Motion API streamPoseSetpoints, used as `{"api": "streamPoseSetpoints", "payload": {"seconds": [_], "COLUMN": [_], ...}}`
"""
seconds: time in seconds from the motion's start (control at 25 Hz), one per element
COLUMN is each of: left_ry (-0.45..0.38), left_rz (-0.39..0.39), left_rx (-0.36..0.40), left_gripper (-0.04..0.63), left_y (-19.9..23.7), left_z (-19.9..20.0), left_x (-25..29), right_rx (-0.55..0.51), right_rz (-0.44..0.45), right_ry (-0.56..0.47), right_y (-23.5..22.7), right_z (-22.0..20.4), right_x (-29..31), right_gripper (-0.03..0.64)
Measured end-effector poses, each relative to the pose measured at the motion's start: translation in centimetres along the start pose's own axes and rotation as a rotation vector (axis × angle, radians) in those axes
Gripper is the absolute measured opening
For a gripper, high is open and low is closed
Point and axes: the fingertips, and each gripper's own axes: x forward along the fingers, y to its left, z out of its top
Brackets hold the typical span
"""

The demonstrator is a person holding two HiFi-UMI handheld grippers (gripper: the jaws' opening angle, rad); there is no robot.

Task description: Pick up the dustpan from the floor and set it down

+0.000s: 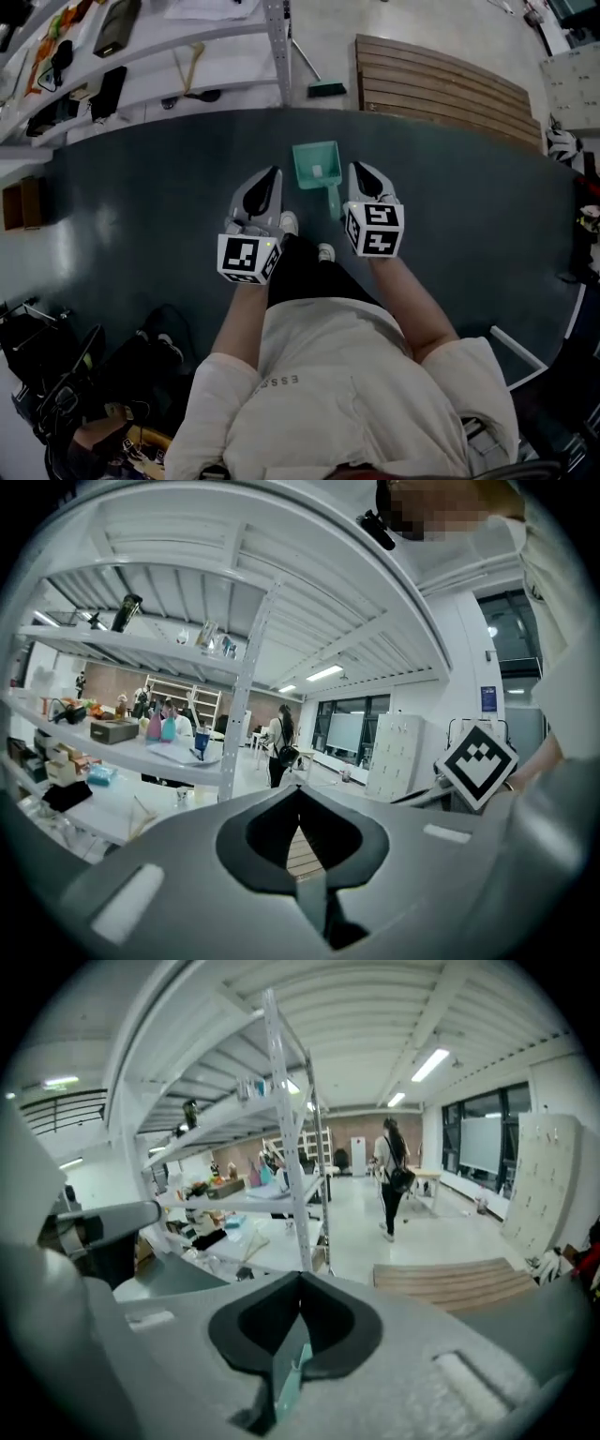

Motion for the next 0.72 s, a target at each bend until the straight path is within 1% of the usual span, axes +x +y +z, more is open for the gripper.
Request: {"api": "streamPoseSetpoints", "payload": {"seconds": [0.12,0.24,0.32,0.4,0.52,0.64,0.72], "left_ry": [-0.027,-0.049,-0.065,-0.082,-0.09,-0.077,-0.084], "left_rz": [0.006,-0.009,-0.014,0.0,0.033,0.043,0.042], "left_rx": [-0.002,0.005,0.022,0.035,0.03,0.017,0.017], "left_gripper": [0.009,0.009,0.009,0.009,0.009,0.009,0.009], "left_y": [-2.3,-4.7,-6.1,-6.9,-7.7,-8.9,-9.6], "left_z": [2.4,4.3,5.2,5.7,5.0,3.6,2.9], "left_x": [-1.3,-3.0,-4.5,-6.2,-9.2,-11.2,-12.3], "right_rx": [-0.035,-0.055,-0.083,-0.116,-0.145,-0.119,-0.098], "right_rz": [0.04,0.09,0.112,0.122,0.126,0.141,0.152], "right_ry": [-0.148,-0.235,-0.266,-0.286,-0.292,-0.301,-0.323], "right_y": [0.5,1.0,1.2,1.3,1.4,0.7,0.4], "right_z": [3.5,5.1,5.5,5.3,3.7,2.0,1.4], "right_x": [-4.3,-8.3,-10.5,-12.3,-14.7,-16.9,-18.3], "right_gripper": [-0.009,-0.009,-0.009,-0.009,-0.009,-0.009,-0.009]}}
